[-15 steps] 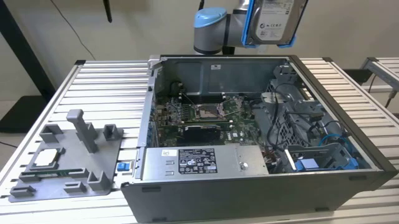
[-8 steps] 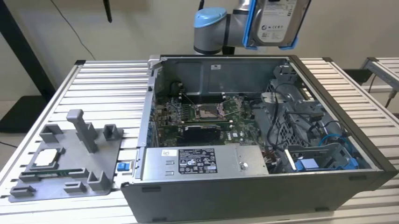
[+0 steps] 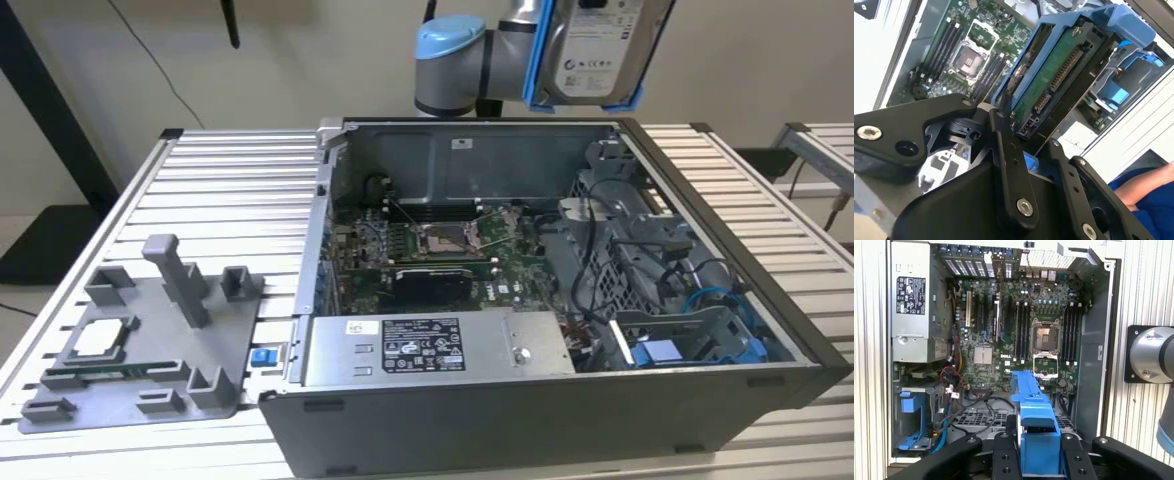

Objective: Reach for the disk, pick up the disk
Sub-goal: 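Pick up the disk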

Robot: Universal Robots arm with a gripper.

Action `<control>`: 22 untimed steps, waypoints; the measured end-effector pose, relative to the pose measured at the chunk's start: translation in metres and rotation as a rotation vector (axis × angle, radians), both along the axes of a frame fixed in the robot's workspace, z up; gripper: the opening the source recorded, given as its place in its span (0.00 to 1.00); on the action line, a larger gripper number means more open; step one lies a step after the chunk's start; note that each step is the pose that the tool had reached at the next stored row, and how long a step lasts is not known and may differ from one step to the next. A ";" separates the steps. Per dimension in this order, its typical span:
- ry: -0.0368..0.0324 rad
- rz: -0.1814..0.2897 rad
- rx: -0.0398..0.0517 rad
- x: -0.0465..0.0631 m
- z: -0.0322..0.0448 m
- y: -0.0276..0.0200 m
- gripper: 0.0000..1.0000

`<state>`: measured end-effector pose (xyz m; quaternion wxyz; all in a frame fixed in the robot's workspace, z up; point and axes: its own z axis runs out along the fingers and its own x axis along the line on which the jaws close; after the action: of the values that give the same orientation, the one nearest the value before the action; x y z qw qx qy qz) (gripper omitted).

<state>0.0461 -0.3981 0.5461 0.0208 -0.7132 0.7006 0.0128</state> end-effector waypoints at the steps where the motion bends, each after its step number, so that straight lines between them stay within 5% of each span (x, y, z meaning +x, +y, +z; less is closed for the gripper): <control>1: 0.0000 0.000 0.0001 0.000 0.0000 -0.0014 0.00; 10: 0.0004 -0.003 0.0000 0.000 0.0000 -0.0120 0.00; 22: 0.0004 -0.006 -0.0001 0.000 -0.0001 -0.0339 0.00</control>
<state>0.0461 -0.4320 0.5460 0.0206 -0.7109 0.7028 0.0128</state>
